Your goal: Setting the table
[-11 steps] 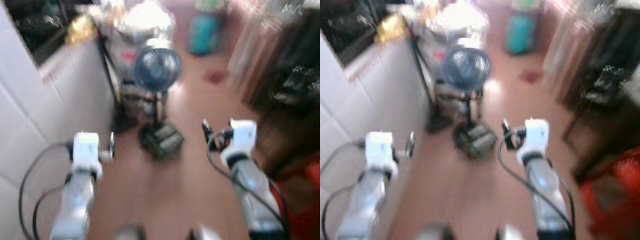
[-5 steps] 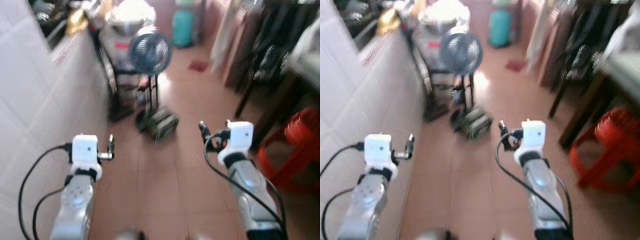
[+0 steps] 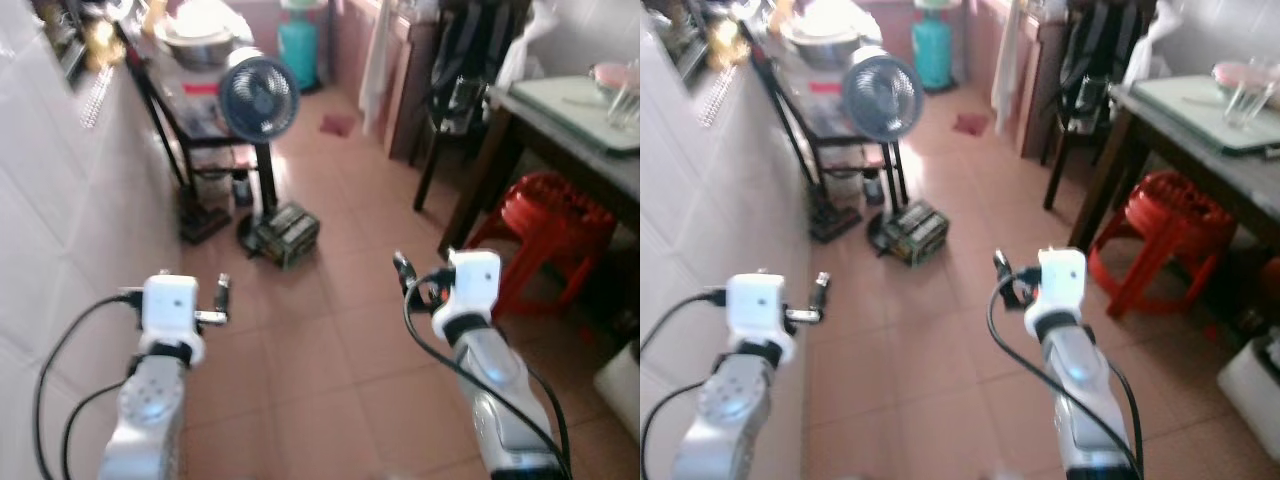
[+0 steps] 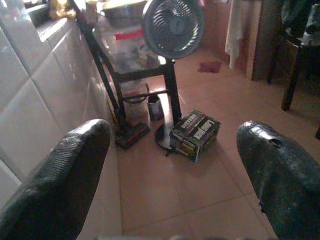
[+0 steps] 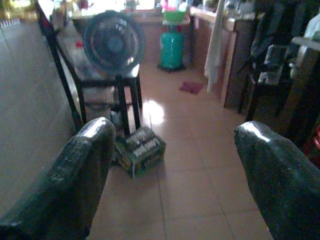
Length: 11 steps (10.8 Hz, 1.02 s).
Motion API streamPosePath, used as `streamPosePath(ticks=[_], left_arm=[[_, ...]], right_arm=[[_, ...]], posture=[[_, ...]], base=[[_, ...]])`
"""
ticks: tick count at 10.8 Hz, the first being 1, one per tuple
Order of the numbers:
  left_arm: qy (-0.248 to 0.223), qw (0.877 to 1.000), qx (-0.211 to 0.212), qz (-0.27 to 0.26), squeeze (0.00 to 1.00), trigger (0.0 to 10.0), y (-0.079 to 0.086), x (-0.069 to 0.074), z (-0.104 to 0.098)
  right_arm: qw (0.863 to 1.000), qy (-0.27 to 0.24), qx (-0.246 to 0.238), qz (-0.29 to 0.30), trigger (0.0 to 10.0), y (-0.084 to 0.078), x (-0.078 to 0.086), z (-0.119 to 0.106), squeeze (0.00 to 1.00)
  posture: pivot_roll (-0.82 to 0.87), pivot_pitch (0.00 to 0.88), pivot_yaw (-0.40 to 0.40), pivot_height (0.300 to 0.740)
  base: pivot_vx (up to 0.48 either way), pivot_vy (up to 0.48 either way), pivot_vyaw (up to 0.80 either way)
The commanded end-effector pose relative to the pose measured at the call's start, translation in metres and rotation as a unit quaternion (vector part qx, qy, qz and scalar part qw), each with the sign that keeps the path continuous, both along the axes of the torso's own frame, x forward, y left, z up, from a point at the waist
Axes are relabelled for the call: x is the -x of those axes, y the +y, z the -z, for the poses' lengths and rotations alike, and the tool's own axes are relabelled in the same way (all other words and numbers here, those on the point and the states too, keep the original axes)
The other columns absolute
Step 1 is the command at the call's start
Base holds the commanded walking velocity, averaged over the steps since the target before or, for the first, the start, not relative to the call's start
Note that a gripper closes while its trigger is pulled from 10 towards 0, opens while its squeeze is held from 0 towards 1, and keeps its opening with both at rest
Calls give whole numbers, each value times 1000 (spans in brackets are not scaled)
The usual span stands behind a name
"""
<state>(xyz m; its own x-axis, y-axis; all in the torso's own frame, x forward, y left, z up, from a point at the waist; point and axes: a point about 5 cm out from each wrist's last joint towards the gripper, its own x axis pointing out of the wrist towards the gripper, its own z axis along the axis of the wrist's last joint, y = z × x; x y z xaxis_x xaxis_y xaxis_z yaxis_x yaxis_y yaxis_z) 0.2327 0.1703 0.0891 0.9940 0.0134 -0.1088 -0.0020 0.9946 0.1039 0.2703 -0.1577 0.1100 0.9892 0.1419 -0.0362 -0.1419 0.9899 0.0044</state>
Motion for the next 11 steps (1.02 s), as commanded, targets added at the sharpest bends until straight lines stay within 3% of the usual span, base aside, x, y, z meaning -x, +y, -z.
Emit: streamPosePath(ticks=[1, 8, 11], left_arm=[[-12, 1000, 13, 16, 0, 10000, -8, -5, -5], [-41, 997, 40, 54, 0, 10000, -17, -9, -16], [-40, 994, 76, 61, 0, 10000, -22, 1, -20]], right_arm=[[1000, -2, 9, 18, 10000, -9, -2, -1, 0], [999, -21, 14, 25, 10000, -7, -9, -10, 0], [999, -17, 16, 44, 10000, -7, 8, -9, 0]], posture=[[-22, 0, 57, 740], [-16, 6, 62, 740], [-2, 15, 37, 740]], base=[[0, 0, -800], [0, 0, -800], [0, 0, -792]])
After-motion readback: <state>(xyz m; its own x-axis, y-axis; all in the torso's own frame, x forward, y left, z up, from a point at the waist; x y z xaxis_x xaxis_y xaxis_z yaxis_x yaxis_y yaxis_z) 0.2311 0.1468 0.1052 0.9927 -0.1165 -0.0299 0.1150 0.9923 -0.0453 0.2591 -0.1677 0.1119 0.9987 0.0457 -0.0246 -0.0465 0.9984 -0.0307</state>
